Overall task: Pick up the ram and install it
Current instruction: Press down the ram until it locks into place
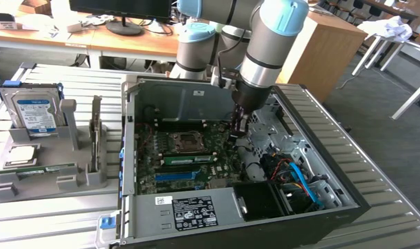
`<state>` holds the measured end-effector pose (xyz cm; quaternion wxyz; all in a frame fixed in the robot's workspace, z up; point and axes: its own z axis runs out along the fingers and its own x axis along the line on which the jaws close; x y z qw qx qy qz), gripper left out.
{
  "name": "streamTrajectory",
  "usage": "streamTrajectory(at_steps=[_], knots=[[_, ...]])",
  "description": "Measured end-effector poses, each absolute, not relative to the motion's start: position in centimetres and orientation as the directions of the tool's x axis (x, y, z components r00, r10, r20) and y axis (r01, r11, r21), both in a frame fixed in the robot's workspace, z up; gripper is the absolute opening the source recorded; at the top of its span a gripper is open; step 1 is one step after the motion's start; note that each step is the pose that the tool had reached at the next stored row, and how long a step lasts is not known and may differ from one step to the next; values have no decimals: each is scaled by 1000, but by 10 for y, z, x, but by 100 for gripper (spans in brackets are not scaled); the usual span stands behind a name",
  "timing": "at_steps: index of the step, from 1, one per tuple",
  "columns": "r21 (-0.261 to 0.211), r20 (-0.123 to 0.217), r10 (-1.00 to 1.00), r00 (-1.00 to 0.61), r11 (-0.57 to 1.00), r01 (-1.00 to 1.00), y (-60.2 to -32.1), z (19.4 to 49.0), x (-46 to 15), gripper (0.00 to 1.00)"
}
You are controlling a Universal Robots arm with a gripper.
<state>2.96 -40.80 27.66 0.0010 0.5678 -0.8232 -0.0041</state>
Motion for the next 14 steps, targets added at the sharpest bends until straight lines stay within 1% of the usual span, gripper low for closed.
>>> streamTrajectory(at_steps=[14], knots=[[8, -3, -889, -457, 457, -889, -406, 275, 30, 10]])
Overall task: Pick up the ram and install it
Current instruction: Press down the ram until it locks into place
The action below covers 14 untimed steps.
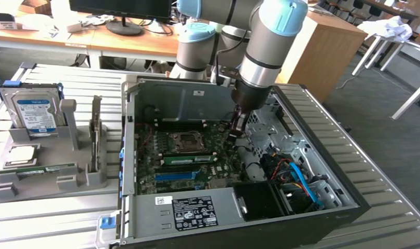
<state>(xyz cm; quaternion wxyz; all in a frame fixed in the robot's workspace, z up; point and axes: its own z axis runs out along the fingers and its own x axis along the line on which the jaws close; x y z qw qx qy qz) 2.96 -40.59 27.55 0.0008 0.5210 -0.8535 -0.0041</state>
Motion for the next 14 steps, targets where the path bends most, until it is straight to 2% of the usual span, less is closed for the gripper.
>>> streamTrajectory(at_steps=[14], knots=[[8, -3, -818, -575, 575, -818, -405, 274, 30, 10]])
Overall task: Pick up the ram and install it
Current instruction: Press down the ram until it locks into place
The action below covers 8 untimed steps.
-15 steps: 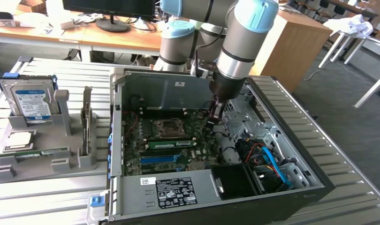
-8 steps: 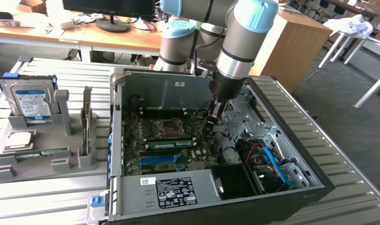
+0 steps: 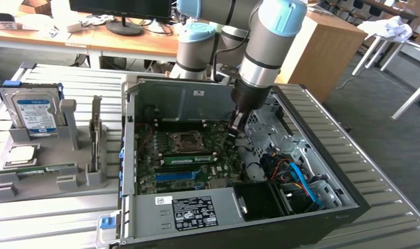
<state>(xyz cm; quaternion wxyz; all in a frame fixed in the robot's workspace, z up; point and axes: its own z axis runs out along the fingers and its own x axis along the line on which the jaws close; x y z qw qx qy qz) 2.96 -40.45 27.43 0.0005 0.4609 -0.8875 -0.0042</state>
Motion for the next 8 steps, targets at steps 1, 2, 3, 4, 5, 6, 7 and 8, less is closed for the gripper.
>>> streamTrajectory(at_steps=[1, 2, 3, 4, 5, 6, 7, 8], knots=[[8, -3, -812, -584, 584, -812, -404, 274, 30, 10], [8, -3, -806, -592, 592, -806, -404, 274, 30, 10], [8, -3, -800, -600, 600, -800, -404, 274, 30, 10], [8, -3, -794, -608, 608, -794, -404, 274, 30, 10], [8, -3, -788, -615, 615, -788, -404, 274, 30, 10], [8, -3, -782, -623, 623, -782, -404, 274, 30, 10], [8, -3, -776, -631, 631, -776, -404, 274, 30, 10], [8, -3, -769, -639, 639, -769, -404, 274, 30, 10]])
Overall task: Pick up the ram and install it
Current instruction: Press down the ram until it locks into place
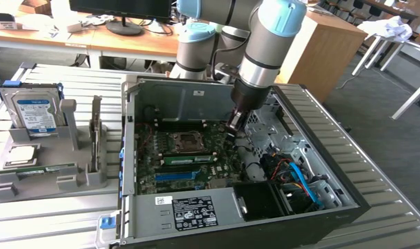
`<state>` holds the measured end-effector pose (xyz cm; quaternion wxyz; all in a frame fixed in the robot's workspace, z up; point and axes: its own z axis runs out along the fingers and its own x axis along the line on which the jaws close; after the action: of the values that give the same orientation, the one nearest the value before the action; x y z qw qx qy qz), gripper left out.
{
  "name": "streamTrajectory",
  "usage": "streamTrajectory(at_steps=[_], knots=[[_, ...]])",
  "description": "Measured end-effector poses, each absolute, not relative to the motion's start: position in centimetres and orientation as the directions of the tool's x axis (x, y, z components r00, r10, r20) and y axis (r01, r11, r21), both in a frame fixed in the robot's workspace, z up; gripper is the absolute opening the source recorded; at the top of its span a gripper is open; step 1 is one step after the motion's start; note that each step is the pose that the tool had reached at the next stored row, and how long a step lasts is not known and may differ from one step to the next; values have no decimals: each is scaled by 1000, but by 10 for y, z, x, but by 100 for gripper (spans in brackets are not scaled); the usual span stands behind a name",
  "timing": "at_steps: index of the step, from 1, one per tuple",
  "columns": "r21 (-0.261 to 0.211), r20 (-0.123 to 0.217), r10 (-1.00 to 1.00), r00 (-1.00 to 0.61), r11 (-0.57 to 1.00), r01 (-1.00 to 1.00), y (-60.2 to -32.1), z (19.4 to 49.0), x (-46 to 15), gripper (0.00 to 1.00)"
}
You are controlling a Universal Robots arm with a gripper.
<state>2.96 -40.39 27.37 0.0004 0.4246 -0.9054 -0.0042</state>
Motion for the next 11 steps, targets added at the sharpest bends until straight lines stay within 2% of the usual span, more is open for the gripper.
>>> streamTrajectory(at_steps=[11], knots=[[8, -3, -693, -721, 721, -693, -403, 273, 30, 10]])
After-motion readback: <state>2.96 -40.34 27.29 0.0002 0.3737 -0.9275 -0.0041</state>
